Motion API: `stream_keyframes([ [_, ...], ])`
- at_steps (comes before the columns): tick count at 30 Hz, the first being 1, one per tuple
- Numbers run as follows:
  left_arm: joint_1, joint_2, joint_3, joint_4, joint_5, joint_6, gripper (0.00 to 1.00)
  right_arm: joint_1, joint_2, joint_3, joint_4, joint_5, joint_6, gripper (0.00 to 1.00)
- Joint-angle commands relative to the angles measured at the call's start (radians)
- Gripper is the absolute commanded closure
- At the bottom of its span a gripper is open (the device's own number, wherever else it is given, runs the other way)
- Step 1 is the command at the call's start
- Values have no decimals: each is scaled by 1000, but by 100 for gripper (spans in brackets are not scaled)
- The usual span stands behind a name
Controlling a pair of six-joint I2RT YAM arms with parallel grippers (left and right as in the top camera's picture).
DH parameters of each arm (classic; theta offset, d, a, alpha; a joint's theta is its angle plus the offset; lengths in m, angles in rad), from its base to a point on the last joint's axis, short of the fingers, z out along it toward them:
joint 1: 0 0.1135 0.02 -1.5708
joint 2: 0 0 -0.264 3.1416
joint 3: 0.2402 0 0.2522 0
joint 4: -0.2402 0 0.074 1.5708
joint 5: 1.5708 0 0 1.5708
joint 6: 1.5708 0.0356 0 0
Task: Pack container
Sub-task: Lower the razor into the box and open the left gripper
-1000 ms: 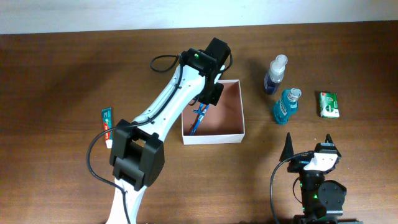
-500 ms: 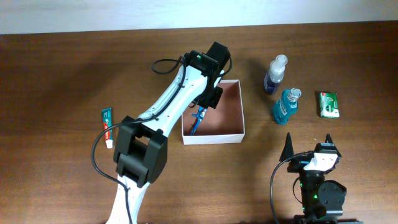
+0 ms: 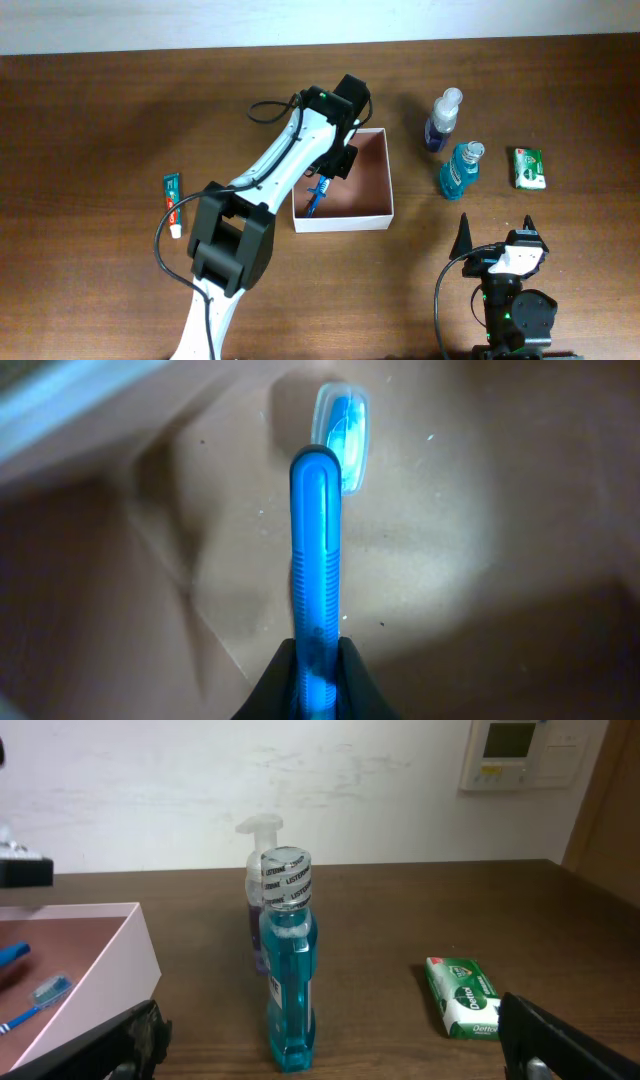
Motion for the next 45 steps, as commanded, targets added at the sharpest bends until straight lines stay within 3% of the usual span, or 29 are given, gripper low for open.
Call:
stream_keyframes([
  [1, 0, 21, -9, 2, -19, -13, 92, 7, -2, -5, -8, 16, 4, 2],
  [9, 0, 21, -9, 1, -37, -13, 91, 7, -2, -5, -8, 16, 4, 2],
  [11, 0, 21, -9, 2, -37, -13, 84, 7, -2, -5, -8, 16, 4, 2],
  [25, 0, 20, 12, -18, -34, -10, 80, 7, -2, -5, -8, 16, 4, 2],
  [37, 0, 20, 358, -236, 22, -8, 79, 7, -2, -5, -8, 16, 4, 2],
  [41, 2, 20, 532, -370, 26, -8, 62, 7, -2, -5, -8, 16, 4, 2],
  [43, 12, 19, 615, -446, 7, -8, 38, 7, -2, -5, -8, 16, 4, 2],
  [44, 17, 19, 633, -449, 1, -5, 37, 7, -2, -5, -8, 16, 4, 2],
  [45, 26, 3, 638, -448, 1, -1, 23, 7, -2, -5, -8, 16, 4, 2],
])
